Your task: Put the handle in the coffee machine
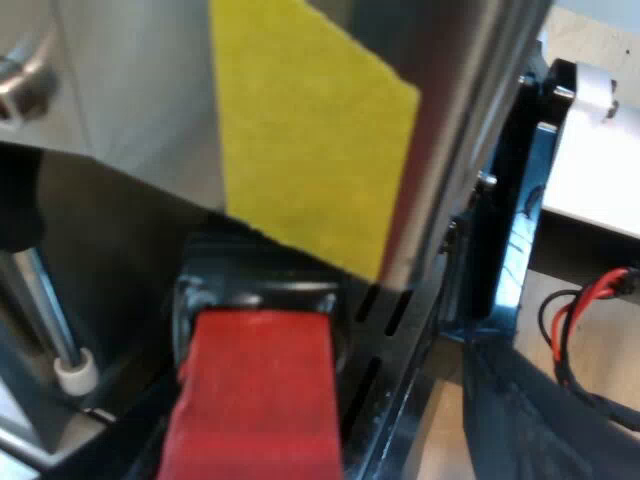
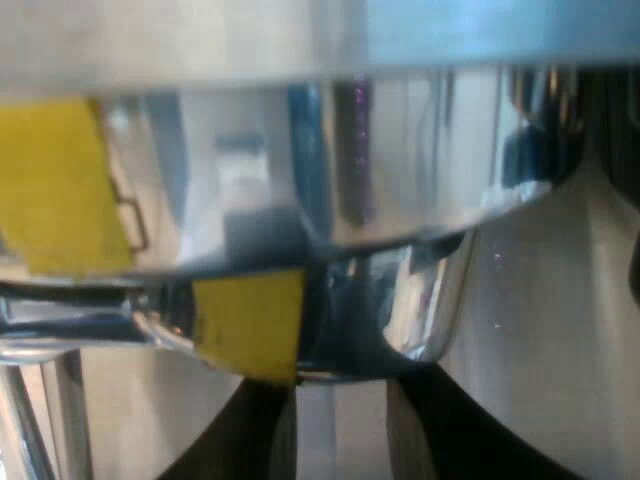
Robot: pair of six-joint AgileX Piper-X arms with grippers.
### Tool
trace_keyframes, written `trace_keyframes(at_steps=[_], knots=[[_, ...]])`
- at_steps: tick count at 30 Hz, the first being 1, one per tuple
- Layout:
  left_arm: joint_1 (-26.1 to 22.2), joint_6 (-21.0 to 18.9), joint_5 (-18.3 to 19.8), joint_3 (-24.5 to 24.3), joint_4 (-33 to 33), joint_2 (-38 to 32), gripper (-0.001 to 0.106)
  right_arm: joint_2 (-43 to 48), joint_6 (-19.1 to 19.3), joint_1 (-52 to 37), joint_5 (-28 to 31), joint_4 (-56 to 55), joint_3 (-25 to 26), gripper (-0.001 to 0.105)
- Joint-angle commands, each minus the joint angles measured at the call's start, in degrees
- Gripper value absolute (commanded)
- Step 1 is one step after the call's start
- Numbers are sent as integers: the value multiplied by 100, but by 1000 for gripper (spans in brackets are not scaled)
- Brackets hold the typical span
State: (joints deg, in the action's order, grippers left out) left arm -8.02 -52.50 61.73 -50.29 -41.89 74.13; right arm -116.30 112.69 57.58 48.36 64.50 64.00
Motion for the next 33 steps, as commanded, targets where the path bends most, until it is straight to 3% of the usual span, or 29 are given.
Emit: trace_keyframes(at_steps=[1, 15, 21, 29, 30, 33], knots=[[-363, 49, 415, -110, 181, -133, 53, 235, 71, -25, -107, 778, 206, 26], [-1091, 49, 518, -277, 43, -143, 53, 235, 71, -25, -72, 1017, 410, 26], [-1133, 49, 501, -779, -262, -142, 53, 235, 323, -5, -87, 1017, 548, 26], [-1133, 49, 294, -1096, -326, -142, 53, 256, 322, 8, -86, 1017, 548, 26], [-1133, 125, 23, -1220, -326, -142, 53, 263, 322, 8, -86, 1017, 548, 26], [-1133, 164, -213, -1344, -326, -142, 53, 264, 322, 8, -86, 1017, 548, 26]])
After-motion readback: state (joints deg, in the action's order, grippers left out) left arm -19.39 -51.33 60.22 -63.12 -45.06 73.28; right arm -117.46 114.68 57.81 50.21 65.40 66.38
